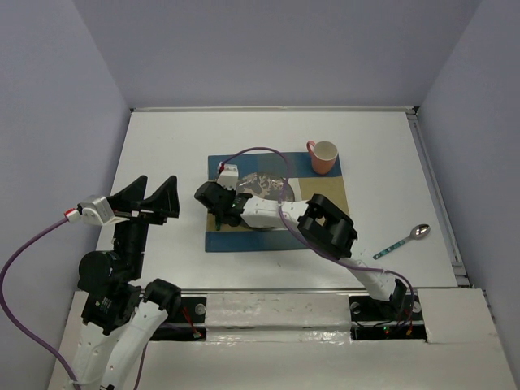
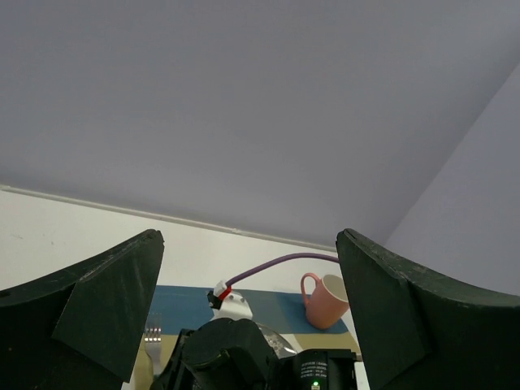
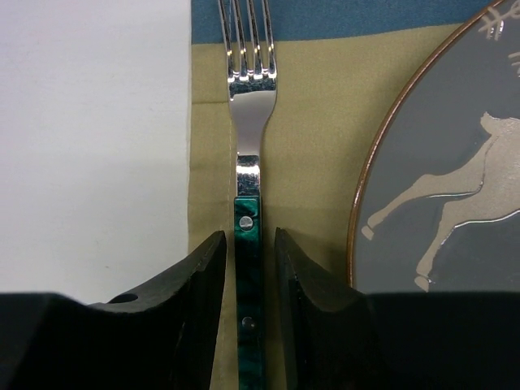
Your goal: Set the dinner table for one person
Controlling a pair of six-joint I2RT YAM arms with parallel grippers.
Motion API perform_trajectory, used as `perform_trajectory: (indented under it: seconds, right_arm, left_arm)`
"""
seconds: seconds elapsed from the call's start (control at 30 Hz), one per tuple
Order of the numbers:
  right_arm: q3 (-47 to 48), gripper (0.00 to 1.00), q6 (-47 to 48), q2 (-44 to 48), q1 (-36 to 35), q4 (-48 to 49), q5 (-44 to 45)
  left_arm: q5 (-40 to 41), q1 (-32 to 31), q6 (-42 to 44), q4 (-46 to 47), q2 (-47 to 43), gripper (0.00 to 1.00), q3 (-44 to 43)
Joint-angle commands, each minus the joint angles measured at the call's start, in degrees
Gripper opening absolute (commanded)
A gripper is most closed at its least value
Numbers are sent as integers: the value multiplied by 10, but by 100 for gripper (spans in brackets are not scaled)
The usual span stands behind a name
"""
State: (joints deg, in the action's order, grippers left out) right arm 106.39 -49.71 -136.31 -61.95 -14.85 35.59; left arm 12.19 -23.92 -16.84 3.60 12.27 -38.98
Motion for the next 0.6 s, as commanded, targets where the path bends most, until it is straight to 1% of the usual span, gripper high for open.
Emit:
perform_trajectory:
  seconds: [0.0, 0.1, 0.2, 0.27, 0.3, 0.33, 0.4, 0.43, 0.47, 0.5, 0.53, 0.57]
  right_arm:
    - [-4, 37, 3, 61, -4, -12, 33]
    - [-20, 37, 8, 92, -4, -10, 33]
    - [-46, 37, 17, 143, -4, 3, 41]
    - [-96, 36, 27, 179, -4, 17, 60]
    - [-117, 36, 34, 221, -4, 26, 79]
    - [-168, 36, 32, 244, 2, 26, 89]
    - [-232, 36, 17, 295, 22, 26, 84]
    - [-270, 36, -6, 352, 51, 27, 77]
    - [-354, 36, -18, 383, 70, 26, 66]
    - [-398, 36, -35, 449, 90, 26, 61]
    - [-442, 36, -42, 484, 136, 25, 56]
    - [-484, 36, -52, 521, 162, 19, 52]
  left_arm:
    - [-6, -2, 0, 25, -4, 99, 1]
    - [-6, -2, -1, 26, -4, 99, 1]
    - [-7, -2, -1, 26, -4, 99, 1]
    - [-7, -5, 1, 26, -4, 99, 1]
    - [-7, -7, 1, 26, -4, 99, 1]
    - [-7, -11, 1, 26, -5, 99, 2]
    - [-15, -17, 1, 26, -5, 99, 2]
    - [-18, -20, 0, 26, -4, 99, 2]
    - [-29, -28, 0, 26, -4, 99, 2]
    - [-36, -32, 1, 26, -3, 99, 1]
    - [-44, -38, 2, 25, -2, 99, 1]
    - [-65, -43, 6, 18, -1, 99, 0]
